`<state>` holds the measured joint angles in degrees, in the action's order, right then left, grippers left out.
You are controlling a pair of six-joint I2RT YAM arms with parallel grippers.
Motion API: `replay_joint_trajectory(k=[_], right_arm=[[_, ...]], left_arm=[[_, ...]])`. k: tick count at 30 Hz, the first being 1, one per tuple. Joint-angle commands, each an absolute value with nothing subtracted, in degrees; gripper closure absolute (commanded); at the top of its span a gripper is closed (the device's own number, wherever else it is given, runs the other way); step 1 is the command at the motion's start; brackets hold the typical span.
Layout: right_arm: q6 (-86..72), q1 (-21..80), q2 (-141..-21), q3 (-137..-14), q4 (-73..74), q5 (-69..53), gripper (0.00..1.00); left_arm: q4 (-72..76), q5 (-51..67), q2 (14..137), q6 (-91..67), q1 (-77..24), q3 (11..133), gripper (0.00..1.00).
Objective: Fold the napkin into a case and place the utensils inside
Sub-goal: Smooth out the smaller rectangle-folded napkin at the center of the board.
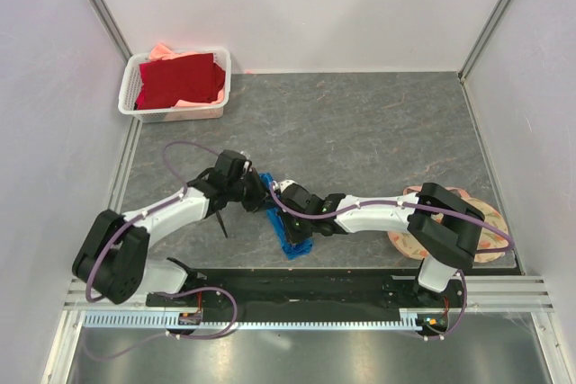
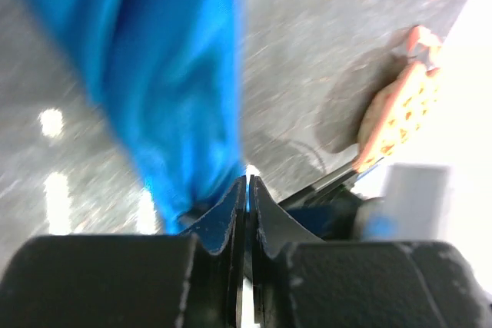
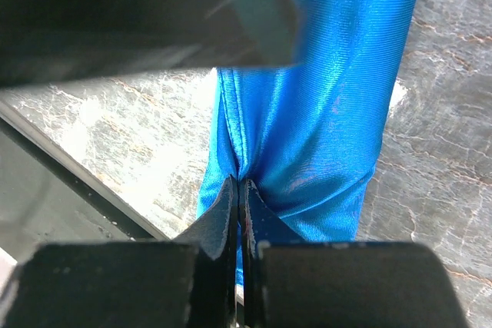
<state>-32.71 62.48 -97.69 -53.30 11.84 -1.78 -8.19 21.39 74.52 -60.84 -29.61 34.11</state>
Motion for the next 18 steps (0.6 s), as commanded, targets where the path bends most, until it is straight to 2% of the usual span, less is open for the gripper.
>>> replay_joint_trajectory(k=[1,6,13,18], right_arm=[[-32.25,61.70,-98.27,-50.98,14.06,0.09,0.99],[-32.08,61.26,-97.12,-50.71,14.24,0.09,0.97],[-31.64,60.12,-96.42,-50.63,14.50,-2.37,0.94],[-31.11,58.72,-93.00,-52.11,16.61,-2.98,0.68]], left_arm=[[-8.44,23.20,81.02,-55.20,-29.27,39.19,0.91],[-8.00,21.62,85.95,-52.21,-28.74,37.97,0.92],[-5.63,21.45,86.83,-50.10,-28.30,35.51,0.92],[-4.92,22.06,90.26,-48.96,-28.21,36.21,0.92]])
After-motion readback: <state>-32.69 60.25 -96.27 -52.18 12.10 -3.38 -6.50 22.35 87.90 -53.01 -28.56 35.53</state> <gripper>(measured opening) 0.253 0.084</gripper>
